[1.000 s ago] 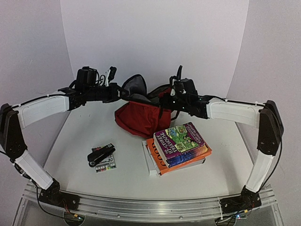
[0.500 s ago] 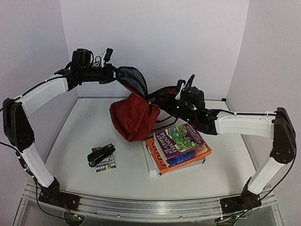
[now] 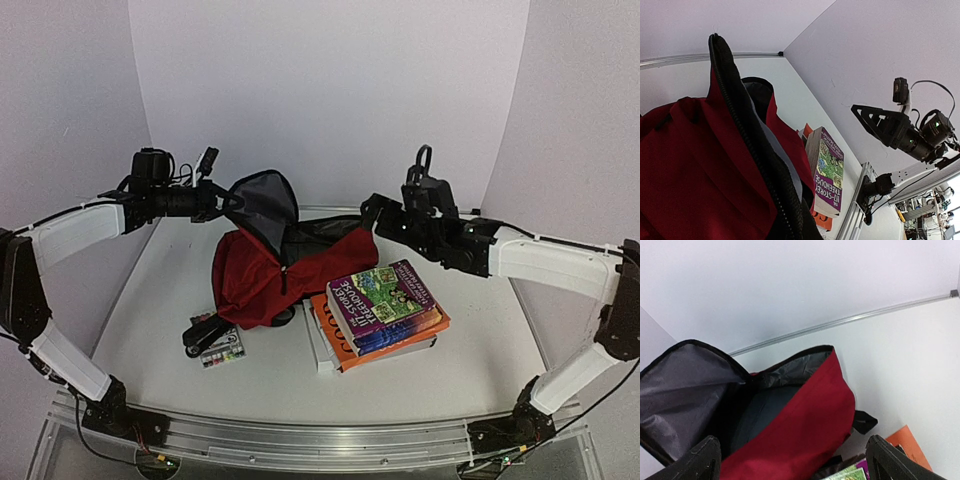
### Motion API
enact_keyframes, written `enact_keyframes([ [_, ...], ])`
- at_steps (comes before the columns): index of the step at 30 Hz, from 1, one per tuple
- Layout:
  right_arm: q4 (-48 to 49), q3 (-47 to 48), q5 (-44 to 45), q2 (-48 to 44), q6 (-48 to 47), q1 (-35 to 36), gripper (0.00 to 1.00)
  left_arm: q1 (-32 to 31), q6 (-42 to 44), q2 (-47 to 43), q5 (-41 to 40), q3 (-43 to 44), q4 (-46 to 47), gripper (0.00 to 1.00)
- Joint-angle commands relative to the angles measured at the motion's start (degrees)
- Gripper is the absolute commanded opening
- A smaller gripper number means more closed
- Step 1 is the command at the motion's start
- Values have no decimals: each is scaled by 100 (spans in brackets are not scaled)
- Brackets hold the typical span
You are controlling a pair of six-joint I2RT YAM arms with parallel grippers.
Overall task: Pack the student bag
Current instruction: Adjust the student bag at the center of the board.
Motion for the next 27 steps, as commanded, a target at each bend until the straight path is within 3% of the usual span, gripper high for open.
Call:
enact_keyframes([
  [1,-918,1201,-313,942,-758,-220,98,0,-186,-401,331,-222,520,0],
  [15,-1641,3646,-244,3885,-1082,-880,98,-130,-346,-437,332,-532,836,0],
  [18,-1639,3945,-536,4189,-1127,-990,92,-143,-335,-423,303,-538,806,0],
  [21,-1640,4265,-735,4375,-1244,-1022,74,-142,-335,-417,225,-524,792,0],
  [24,-1642,4525,-847,4300,-1287,-1026,28,-148,-333,-466,-97,-508,688,0],
  [26,-1642,4708,-874,4131,-1302,-1029,6,-145,-307,-580,-498,-483,574,0],
  [27,-1642,4838,-904,3999,-1319,-1028,1,-143,-280,-654,-736,-460,498,0],
])
